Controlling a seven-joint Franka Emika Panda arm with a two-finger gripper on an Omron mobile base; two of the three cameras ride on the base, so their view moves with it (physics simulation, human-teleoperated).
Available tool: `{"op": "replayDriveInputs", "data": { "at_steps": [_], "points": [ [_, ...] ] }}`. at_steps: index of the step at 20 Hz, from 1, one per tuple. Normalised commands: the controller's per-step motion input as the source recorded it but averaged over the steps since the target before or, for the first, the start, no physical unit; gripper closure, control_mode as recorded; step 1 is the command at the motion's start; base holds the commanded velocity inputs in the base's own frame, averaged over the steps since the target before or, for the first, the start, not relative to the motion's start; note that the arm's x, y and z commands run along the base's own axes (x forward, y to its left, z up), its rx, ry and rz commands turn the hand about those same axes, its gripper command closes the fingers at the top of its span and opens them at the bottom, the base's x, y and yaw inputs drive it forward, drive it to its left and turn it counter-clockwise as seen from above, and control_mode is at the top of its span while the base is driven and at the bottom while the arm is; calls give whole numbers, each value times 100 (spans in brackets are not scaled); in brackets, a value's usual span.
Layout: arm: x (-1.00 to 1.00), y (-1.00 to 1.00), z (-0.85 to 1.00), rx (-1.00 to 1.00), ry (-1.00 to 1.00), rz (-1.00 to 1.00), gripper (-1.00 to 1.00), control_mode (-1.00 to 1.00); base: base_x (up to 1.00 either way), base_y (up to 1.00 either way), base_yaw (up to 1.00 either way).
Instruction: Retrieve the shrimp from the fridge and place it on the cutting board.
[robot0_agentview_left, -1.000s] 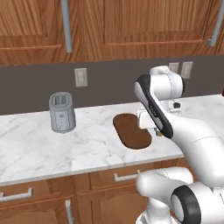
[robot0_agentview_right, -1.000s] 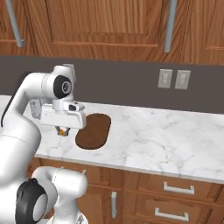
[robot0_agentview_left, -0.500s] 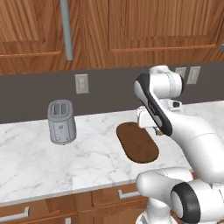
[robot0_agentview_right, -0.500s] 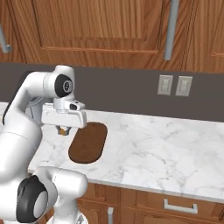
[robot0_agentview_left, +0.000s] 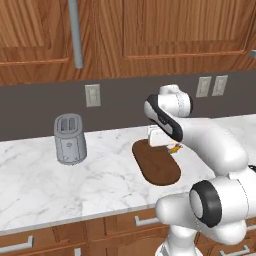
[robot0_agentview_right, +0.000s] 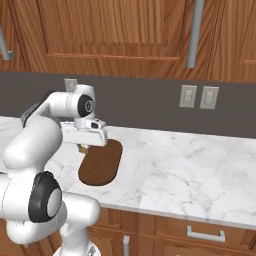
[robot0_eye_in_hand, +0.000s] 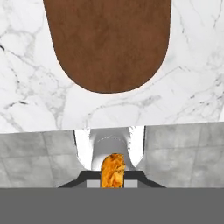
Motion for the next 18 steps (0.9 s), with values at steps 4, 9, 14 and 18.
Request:
{"op": "replayDriveInputs", "data": {
  "at_steps": [4,9,14,18],
  "points": [
    [89,0,-72,0,0,4,100,-100,0,0,0],
    [79,0,-56,2,-1,3,100,-100,0,0,0],
    [57,0,-40,6,-10,3,100,-100,0,0,0],
    [26,-6,-42,7,-18,4,100,-100,0,0,0]
  ]
}}
